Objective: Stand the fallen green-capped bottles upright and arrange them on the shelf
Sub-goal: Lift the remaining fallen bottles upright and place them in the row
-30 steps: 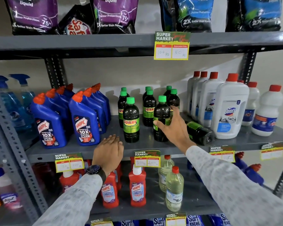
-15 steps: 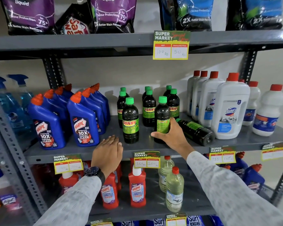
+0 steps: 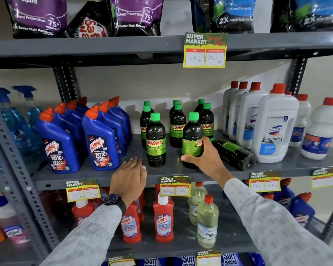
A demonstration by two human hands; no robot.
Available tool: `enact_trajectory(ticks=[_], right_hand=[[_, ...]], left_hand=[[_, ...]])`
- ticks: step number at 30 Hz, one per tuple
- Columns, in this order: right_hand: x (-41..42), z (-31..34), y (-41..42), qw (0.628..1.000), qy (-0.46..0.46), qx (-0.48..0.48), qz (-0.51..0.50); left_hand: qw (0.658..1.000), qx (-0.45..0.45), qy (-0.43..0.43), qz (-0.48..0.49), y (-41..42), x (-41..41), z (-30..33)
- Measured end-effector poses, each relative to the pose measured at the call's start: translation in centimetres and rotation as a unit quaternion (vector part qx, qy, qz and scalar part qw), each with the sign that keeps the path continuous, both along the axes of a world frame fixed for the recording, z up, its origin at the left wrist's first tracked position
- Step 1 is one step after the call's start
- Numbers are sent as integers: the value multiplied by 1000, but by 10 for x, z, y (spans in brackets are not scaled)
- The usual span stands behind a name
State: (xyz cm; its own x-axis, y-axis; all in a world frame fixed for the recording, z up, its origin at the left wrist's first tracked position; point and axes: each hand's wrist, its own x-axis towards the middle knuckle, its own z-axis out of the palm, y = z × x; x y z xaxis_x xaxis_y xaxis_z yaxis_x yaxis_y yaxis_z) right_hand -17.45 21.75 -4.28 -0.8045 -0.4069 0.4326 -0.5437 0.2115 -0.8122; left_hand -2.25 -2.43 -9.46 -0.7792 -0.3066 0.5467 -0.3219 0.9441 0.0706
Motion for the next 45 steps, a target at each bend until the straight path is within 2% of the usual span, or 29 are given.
enact_trajectory(ticks=[5, 23, 27, 29, 31, 32, 34, 35, 37, 38, 41, 45], right_hand=[[-4, -2, 5, 999, -11, 22, 26], [12, 0, -4, 998, 20, -4, -60], [19, 0, 1, 999, 7, 1, -32], [21, 10, 6, 999, 31, -13, -33], [15, 26, 8, 990, 100, -29, -91], [8, 37, 10, 981, 143, -10, -131], [-7, 61, 28, 956, 199, 114, -185], [-11, 72, 31, 941, 189, 201, -193], [-25, 80, 86, 894, 90, 374, -229], [-32, 82, 89, 878, 46, 422, -220], [-36, 84, 91, 872, -39, 461, -162], [-44, 74, 83, 892, -113, 415, -139]], left_hand=[[1000, -5, -3, -2, 0, 1, -1], [1000, 3, 1, 4, -5, -2, 4], [1000, 20, -12, 10, 0, 0, 1], [999, 48, -24, 12, 3, 2, 13], [997, 64, -25, 16, -1, 1, 30], [997, 68, -36, 12, -5, -1, 34], [997, 61, -41, 6, -8, -9, 32], [997, 57, -49, 14, -13, -8, 30], [996, 51, -72, -20, 24, -19, 17], [996, 29, -75, -26, 21, -18, 14], [996, 39, -73, -14, 12, -15, 13], [996, 42, -79, -8, 7, -10, 12]])
